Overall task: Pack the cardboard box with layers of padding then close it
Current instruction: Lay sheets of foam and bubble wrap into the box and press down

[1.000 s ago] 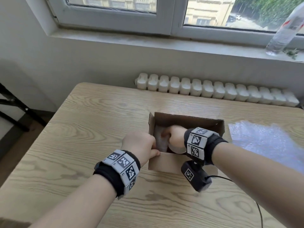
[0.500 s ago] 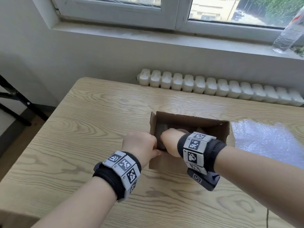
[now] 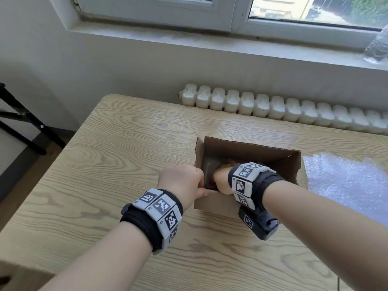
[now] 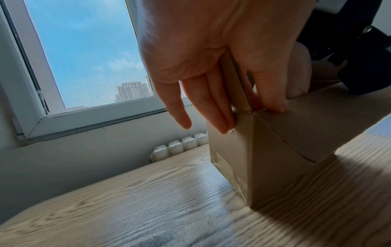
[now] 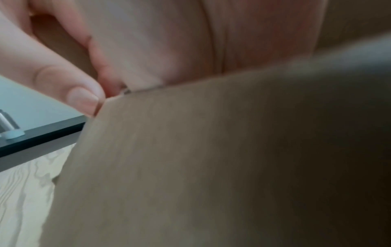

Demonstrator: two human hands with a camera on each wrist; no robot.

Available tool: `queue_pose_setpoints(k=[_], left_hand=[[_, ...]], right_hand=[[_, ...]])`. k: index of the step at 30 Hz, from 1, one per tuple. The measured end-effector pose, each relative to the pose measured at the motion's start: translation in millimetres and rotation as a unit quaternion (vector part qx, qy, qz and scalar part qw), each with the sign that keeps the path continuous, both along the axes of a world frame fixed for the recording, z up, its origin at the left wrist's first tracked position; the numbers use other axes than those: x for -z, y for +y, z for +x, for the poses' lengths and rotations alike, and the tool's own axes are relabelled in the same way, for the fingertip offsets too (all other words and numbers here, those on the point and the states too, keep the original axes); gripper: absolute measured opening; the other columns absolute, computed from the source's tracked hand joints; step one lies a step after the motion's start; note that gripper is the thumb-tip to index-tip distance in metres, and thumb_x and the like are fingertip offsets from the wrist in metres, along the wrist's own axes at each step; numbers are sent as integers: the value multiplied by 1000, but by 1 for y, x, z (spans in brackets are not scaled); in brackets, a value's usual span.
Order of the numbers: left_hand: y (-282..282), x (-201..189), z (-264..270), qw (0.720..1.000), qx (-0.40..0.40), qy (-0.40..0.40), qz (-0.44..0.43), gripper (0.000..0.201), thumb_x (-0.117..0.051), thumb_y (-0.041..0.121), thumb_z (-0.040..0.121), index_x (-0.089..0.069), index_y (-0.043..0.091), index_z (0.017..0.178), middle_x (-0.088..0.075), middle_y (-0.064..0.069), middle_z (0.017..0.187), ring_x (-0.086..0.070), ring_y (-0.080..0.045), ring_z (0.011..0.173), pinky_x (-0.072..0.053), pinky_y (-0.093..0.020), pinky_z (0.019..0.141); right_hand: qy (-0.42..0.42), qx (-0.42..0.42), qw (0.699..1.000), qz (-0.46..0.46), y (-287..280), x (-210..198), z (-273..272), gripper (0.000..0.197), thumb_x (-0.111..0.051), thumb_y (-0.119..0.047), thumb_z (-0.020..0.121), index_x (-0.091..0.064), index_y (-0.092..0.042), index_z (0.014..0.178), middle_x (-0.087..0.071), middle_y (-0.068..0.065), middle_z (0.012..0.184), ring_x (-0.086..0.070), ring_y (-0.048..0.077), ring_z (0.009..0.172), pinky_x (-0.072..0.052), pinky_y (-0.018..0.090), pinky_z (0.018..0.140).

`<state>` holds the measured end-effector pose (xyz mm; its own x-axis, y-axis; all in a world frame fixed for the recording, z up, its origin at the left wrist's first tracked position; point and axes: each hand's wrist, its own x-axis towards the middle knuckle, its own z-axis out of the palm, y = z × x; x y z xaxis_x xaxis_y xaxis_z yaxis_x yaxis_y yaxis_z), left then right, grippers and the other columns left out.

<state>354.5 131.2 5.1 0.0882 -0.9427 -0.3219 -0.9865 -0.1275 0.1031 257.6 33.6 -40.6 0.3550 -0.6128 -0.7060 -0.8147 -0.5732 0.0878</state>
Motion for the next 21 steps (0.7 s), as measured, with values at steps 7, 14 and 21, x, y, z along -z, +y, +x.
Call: queue_pose_setpoints(k=[7,14,21], left_hand=[[-4,1,3,1000,-7,16,4,30,-55,55,85,-65,30,99,-61,6,105,-57,-17,102,-44,-30,77],[1,-3,0,998,-28,36,-39,25,-48,44,92,-64,32,106,-48,3,124,-53,-20,109,-48,-34,82],[12,-17,-19,996,20,-8,-88,32,-40,40,96,-56,29,121,-3,-9,160,-13,-29,144,-20,-39,116]], right_hand=[[-119,81,989,37,2,-26,-6,35,-43,-12,97,-56,-6,129,-56,12,133,-54,27,122,-43,33,103],[-216,136,967,26,10,-59,-36,38,-44,-7,95,-59,-16,129,-55,4,138,-50,21,128,-39,25,105],[-310,210,925,-65,51,-73,-79,35,-41,-11,95,-62,-19,122,-60,1,129,-53,19,122,-42,31,104]])
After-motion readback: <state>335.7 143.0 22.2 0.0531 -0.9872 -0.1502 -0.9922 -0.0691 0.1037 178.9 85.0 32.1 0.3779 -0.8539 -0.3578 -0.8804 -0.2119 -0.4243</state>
